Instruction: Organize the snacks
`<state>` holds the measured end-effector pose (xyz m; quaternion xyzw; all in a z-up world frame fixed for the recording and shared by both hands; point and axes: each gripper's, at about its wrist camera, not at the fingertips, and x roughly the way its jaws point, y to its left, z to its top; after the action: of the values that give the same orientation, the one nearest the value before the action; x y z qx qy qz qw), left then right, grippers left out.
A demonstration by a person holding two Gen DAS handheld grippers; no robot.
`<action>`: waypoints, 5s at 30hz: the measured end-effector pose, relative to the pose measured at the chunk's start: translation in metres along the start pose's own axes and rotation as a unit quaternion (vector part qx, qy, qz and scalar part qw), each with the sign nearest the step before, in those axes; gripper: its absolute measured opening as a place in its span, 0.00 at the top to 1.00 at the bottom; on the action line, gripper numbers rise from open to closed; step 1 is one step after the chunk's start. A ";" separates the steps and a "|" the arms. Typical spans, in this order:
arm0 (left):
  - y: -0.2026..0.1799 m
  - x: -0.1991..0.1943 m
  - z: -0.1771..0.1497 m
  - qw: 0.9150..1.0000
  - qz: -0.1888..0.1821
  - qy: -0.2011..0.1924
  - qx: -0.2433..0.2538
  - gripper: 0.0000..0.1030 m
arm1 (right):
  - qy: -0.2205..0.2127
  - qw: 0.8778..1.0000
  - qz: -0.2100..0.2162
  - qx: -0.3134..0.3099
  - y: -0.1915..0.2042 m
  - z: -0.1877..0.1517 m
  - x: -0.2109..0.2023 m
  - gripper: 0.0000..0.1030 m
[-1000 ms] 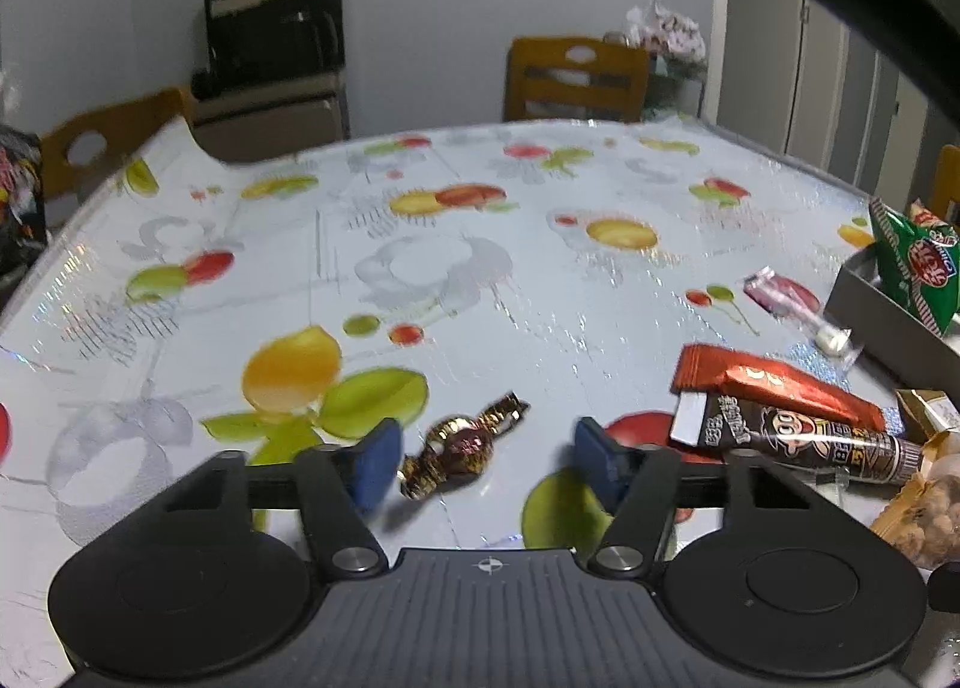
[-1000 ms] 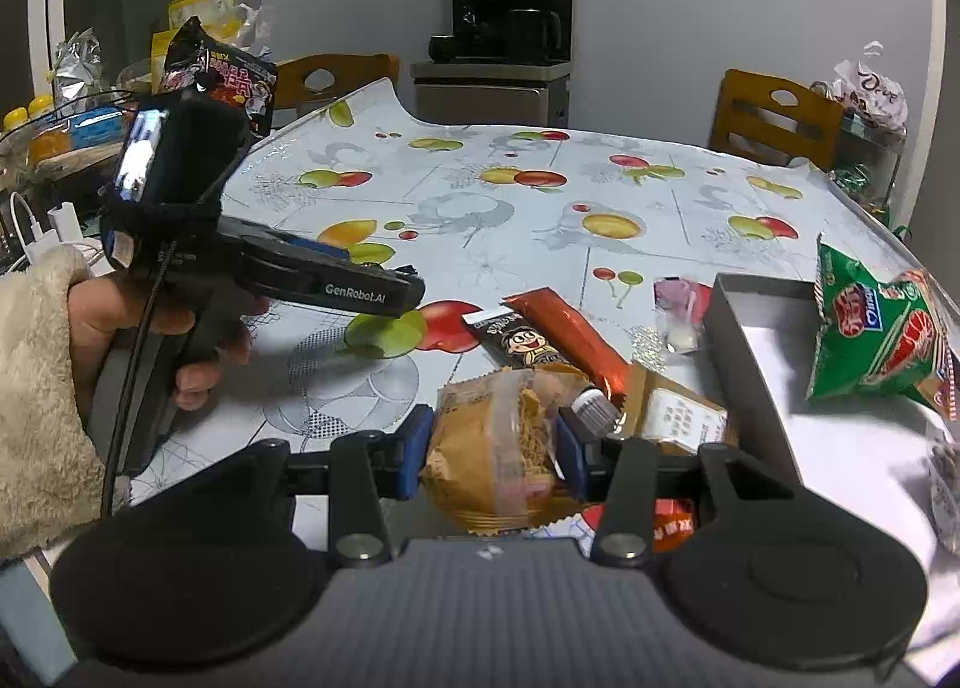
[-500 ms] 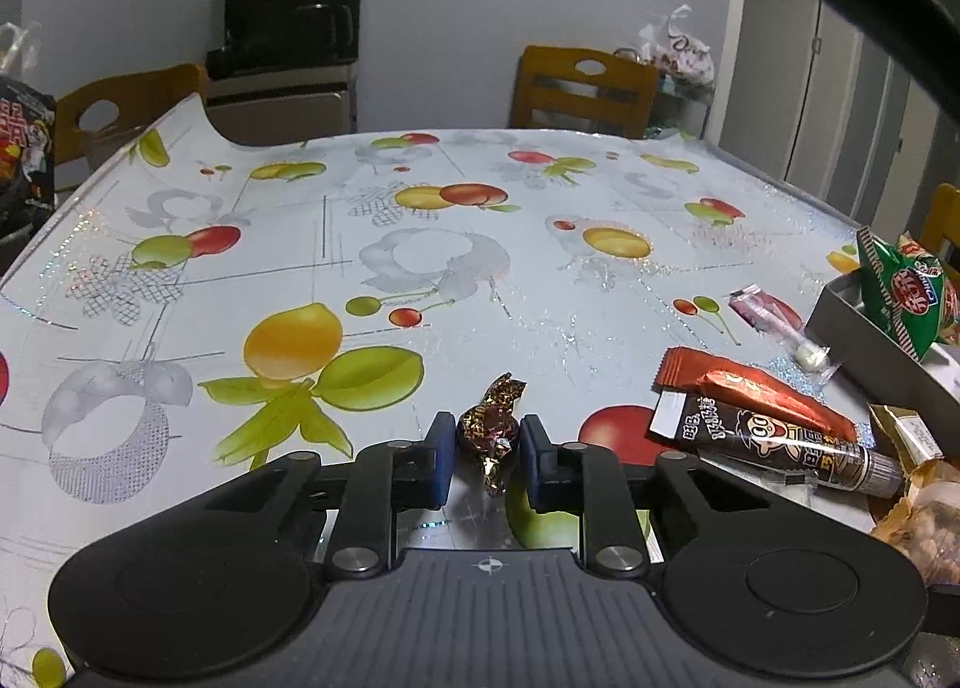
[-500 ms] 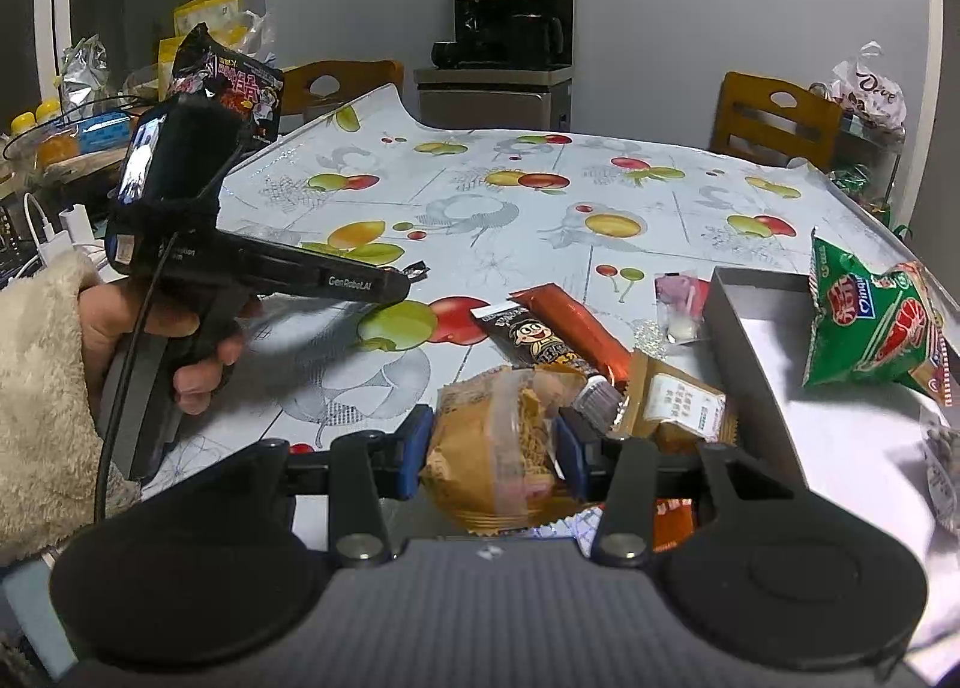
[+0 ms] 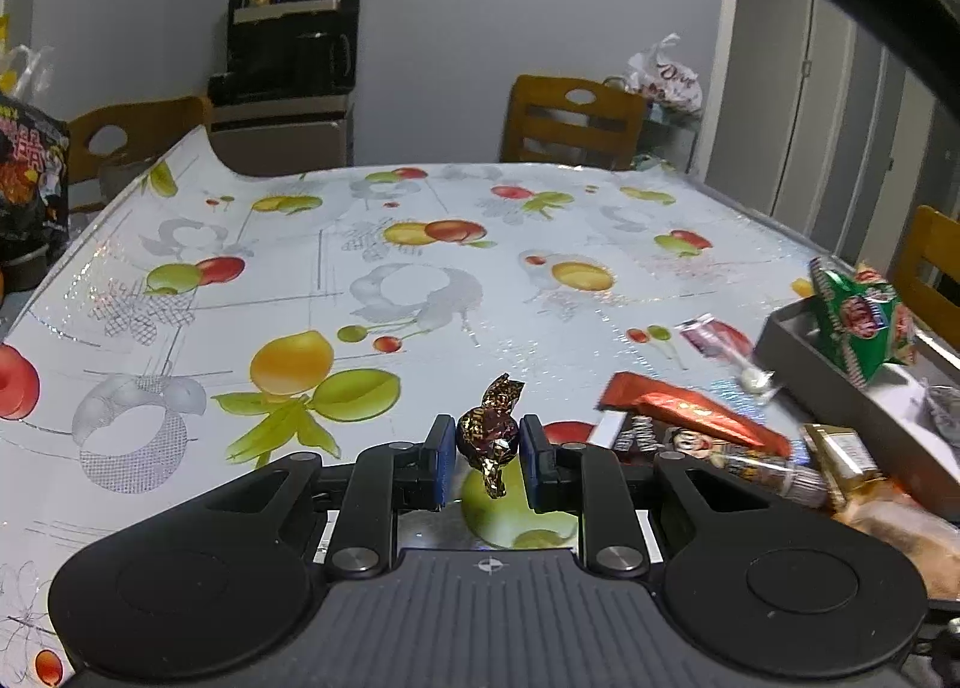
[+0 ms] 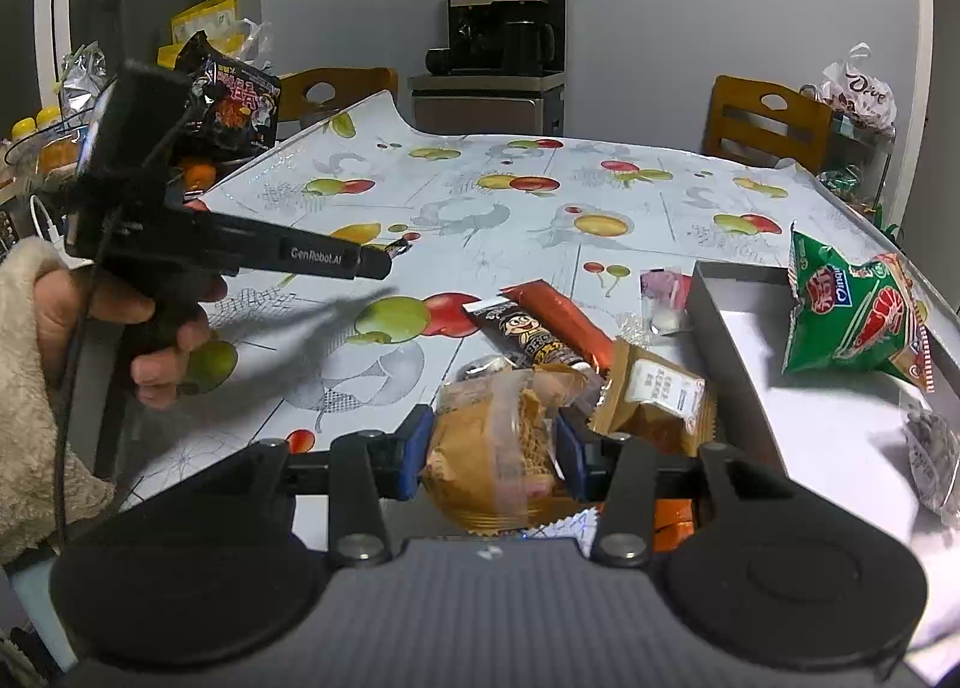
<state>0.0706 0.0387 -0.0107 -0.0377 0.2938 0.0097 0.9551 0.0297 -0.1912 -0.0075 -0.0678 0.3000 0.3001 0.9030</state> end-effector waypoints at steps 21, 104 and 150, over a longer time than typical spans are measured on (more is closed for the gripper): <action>-0.053 -0.037 0.015 0.997 -0.042 -0.033 0.048 0.76 | -0.063 0.998 -0.029 0.004 -0.023 0.006 -0.042 0.58; -0.219 0.102 0.041 0.986 -0.074 0.068 0.134 0.76 | 0.050 0.989 -0.124 0.065 -0.164 0.009 0.029 0.58; -0.217 0.089 0.043 0.987 -0.084 0.048 0.128 0.46 | 0.023 0.989 -0.125 0.072 -0.158 0.022 0.014 0.27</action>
<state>0.1766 -0.1751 -0.0110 0.0595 0.3342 -0.1097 0.9342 0.1422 -0.3059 -0.0065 -0.0468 0.3308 0.1604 0.9288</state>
